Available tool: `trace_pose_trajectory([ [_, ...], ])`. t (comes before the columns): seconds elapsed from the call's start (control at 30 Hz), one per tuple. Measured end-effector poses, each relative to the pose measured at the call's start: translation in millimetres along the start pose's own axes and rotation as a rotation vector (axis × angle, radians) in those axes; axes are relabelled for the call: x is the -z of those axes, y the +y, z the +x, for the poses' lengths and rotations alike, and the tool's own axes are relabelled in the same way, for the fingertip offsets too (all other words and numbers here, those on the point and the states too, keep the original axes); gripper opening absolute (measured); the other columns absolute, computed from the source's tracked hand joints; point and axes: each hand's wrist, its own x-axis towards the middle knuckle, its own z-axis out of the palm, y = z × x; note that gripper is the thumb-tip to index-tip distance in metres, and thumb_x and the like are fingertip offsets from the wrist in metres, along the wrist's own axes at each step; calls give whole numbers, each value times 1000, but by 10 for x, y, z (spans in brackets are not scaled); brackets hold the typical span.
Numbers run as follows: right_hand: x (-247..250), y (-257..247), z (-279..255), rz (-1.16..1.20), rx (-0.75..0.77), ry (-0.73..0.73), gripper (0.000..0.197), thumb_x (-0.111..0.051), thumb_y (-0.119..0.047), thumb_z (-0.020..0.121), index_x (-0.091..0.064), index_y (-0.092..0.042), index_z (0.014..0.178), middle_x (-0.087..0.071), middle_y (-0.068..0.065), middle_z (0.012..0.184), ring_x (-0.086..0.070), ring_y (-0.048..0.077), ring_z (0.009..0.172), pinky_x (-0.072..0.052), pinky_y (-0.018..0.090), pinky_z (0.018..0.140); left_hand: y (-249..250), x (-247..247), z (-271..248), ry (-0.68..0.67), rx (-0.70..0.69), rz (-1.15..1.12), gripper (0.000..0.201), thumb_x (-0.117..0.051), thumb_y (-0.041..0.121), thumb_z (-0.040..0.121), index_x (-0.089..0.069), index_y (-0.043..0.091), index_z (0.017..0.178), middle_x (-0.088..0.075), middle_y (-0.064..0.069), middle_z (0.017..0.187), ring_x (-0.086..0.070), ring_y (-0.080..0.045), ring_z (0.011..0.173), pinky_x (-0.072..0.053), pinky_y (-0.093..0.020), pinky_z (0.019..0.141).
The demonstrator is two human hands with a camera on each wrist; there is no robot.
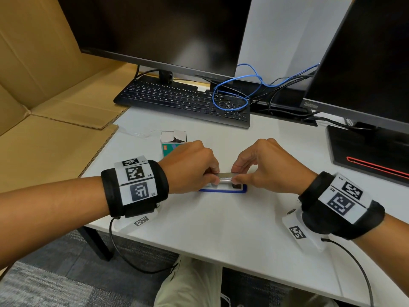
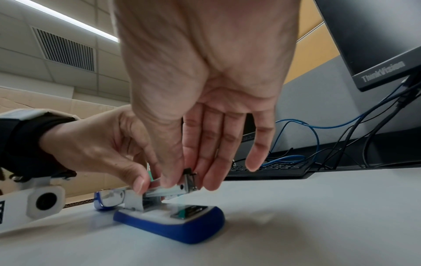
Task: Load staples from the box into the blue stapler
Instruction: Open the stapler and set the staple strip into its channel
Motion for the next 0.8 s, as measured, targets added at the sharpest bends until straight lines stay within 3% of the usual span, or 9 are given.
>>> trace_pose_trajectory([
  [0.33,-38,7,-32,55,6,14,22,-86,-32,72,-78,-26,91,-74,-14,79,-71,1,75,-58,28,80,-24,-19,-6,17,4,-15,24,-68,41,86,-76,24,100,-79,5,89,-69,-15,86,-54,-35,79],
  [0.6,-121,-3,8,23,105,-8,19,-79,-32,80,-79,-36,98,-76,-12,88,-67,7,76,-55,37,81,-26,-33,-15,18,-5,-13,25,-68,43,87,-77,25,102,-79,3,91,-70,-18,88,-55,-38,81],
  [0.73,-164,16,33,-11,136,-29,19,-75,-33,83,-79,-37,101,-76,-10,88,-66,12,78,-56,42,73,-55,-35,-25,19,-3,-28,26,-68,42,86,-77,24,103,-80,4,90,-71,-16,88,-56,-37,80],
  [0.8,-155,40,33,-24,127,-29,16,-76,-33,83,-80,-35,98,-76,-12,87,-67,9,77,-57,41,73,-92,-33,-36,20,11,-41,27,-70,43,84,-78,23,101,-80,4,88,-72,-16,85,-57,-37,78],
])
